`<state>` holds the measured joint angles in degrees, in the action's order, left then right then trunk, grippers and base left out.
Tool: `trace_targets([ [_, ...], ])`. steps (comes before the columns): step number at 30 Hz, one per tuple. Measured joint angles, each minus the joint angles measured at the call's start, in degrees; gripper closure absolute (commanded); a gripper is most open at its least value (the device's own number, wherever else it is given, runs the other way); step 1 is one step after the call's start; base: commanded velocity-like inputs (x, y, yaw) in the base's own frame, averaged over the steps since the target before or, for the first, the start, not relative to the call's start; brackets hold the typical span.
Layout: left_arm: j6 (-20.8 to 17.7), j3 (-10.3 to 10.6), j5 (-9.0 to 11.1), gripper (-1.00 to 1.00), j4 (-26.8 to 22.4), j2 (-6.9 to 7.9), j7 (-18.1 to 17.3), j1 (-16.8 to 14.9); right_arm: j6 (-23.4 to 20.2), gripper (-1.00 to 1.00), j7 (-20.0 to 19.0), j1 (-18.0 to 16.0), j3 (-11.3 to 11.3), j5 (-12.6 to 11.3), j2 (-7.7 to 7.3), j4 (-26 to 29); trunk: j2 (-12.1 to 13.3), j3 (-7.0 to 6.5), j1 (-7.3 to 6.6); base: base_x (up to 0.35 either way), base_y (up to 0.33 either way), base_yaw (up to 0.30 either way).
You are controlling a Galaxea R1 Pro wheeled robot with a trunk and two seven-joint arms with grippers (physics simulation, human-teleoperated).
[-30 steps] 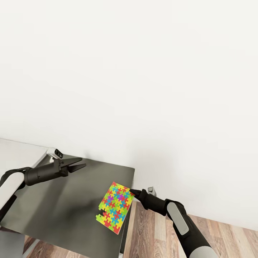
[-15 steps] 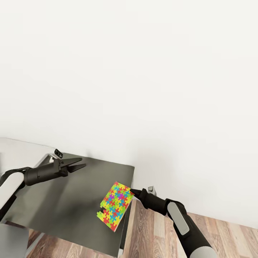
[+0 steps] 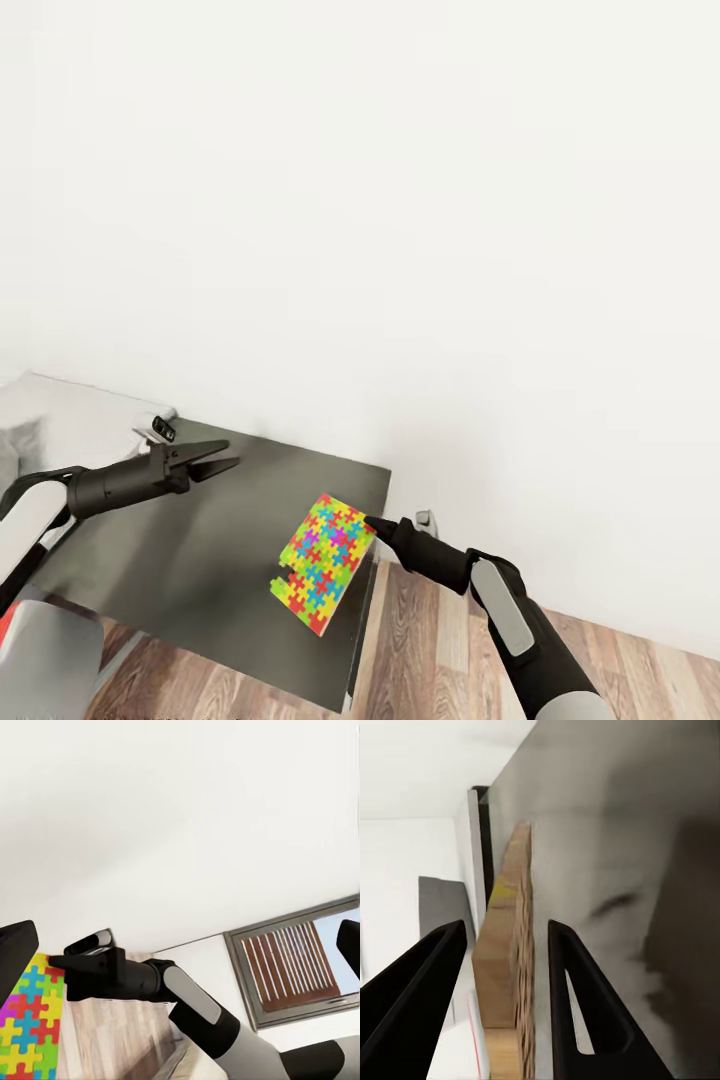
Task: Put all the toys in the child's room - the three board games (two on the bed and one on the table), the two jigsaw puzzles on the table, and the tennis ball on the table - inside the toy box on the table in the child's room.
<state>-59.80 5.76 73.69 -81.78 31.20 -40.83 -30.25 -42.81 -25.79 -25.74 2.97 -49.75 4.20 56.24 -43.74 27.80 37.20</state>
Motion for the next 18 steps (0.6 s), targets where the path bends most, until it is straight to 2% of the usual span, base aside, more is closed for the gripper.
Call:
trace_targets([
  [18, 0.0, 0.1, -0.09, -1.0, 0.08, 0.03, 0.0, 0.0, 1.03, 1.0, -0.02, 0.07, 0.0, 0.01, 0.01, -0.06, 7.23, -4.46, -3.96, 0.0, 0.0, 0.209],
])
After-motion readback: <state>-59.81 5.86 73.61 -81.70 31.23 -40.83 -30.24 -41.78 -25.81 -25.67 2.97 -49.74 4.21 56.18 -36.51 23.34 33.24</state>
